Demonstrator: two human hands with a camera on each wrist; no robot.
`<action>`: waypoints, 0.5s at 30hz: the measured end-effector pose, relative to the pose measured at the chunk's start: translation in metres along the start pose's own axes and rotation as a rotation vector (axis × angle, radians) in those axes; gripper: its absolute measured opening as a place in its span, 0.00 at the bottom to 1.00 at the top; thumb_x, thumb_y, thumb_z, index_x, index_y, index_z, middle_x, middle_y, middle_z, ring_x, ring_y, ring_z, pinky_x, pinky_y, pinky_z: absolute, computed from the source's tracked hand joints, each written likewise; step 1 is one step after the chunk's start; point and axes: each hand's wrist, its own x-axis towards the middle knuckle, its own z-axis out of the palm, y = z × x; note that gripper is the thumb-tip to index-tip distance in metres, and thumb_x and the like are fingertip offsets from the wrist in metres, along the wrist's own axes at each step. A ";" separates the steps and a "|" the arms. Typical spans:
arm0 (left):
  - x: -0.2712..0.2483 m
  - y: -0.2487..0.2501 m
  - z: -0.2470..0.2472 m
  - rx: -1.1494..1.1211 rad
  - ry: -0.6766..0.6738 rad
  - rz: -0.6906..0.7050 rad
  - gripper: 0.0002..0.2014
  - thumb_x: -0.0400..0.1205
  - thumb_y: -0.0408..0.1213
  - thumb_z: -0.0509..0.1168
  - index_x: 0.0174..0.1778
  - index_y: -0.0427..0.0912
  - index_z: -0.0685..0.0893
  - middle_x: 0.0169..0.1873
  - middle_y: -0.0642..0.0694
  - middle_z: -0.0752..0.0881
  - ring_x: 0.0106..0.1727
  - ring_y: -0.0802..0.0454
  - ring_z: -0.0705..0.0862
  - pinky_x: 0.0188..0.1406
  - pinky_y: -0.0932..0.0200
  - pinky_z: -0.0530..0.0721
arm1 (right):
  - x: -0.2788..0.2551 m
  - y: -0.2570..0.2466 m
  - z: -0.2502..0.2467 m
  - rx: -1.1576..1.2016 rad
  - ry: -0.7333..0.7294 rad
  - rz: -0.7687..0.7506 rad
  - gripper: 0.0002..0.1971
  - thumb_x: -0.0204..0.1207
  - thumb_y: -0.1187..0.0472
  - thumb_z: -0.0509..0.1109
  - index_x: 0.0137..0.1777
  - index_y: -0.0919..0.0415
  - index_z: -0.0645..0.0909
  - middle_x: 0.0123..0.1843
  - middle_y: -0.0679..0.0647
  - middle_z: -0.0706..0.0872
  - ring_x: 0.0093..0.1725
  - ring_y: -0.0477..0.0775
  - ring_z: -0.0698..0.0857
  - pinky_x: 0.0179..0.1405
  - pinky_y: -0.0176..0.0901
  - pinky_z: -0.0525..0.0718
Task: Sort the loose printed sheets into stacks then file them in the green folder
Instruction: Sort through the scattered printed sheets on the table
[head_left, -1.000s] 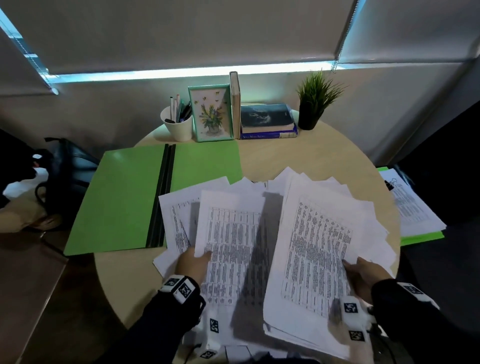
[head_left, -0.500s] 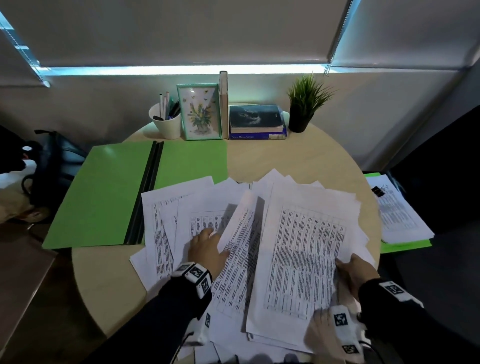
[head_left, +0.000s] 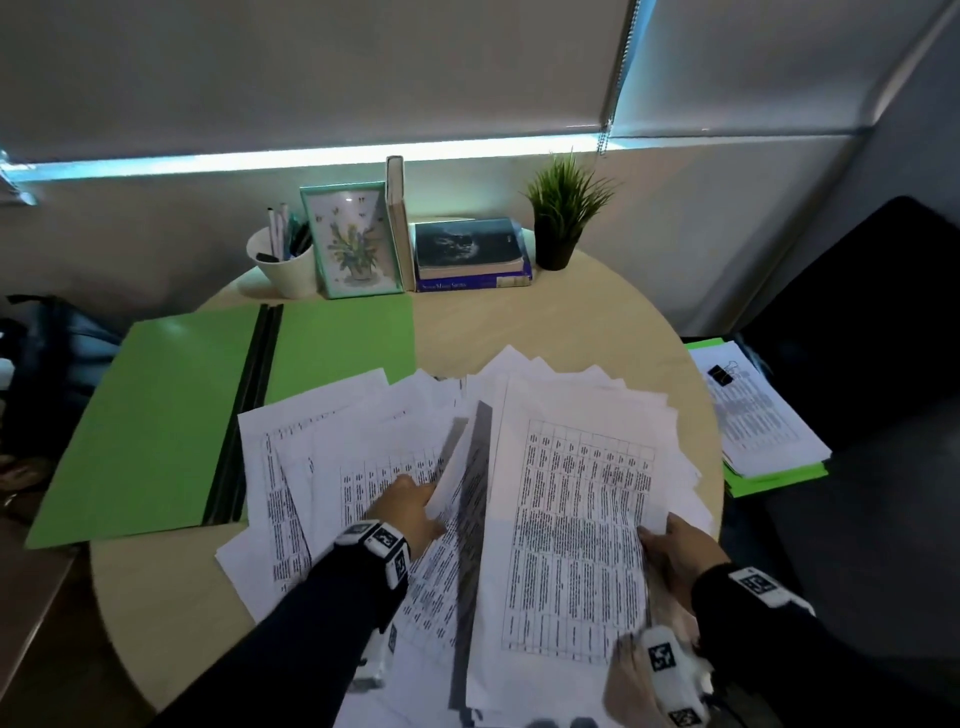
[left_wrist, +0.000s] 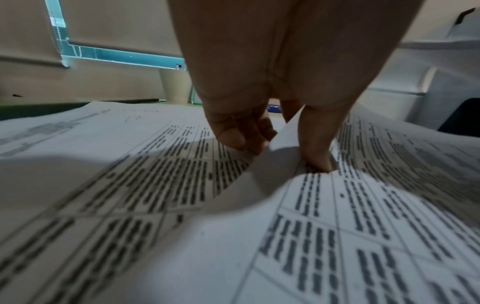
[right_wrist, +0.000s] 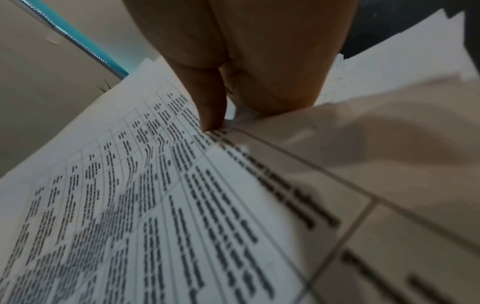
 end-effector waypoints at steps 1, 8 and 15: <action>-0.001 0.001 0.002 0.019 -0.010 0.003 0.21 0.76 0.48 0.70 0.63 0.45 0.79 0.50 0.44 0.74 0.54 0.44 0.80 0.57 0.52 0.80 | 0.002 0.001 0.000 0.008 -0.002 0.003 0.08 0.78 0.65 0.67 0.43 0.50 0.76 0.56 0.64 0.84 0.62 0.69 0.83 0.64 0.64 0.81; -0.009 0.001 0.003 -0.133 0.027 0.083 0.05 0.75 0.32 0.70 0.40 0.46 0.81 0.42 0.49 0.81 0.43 0.49 0.80 0.42 0.59 0.75 | 0.010 0.006 -0.002 0.030 -0.020 -0.009 0.12 0.62 0.56 0.76 0.42 0.51 0.77 0.59 0.66 0.85 0.60 0.69 0.84 0.63 0.64 0.82; -0.022 -0.050 -0.021 -0.249 0.100 -0.161 0.16 0.76 0.32 0.69 0.28 0.48 0.70 0.29 0.52 0.76 0.33 0.52 0.75 0.28 0.63 0.66 | 0.016 0.012 -0.003 0.333 0.001 0.028 0.11 0.80 0.76 0.59 0.61 0.76 0.73 0.45 0.65 0.83 0.42 0.62 0.82 0.42 0.49 0.84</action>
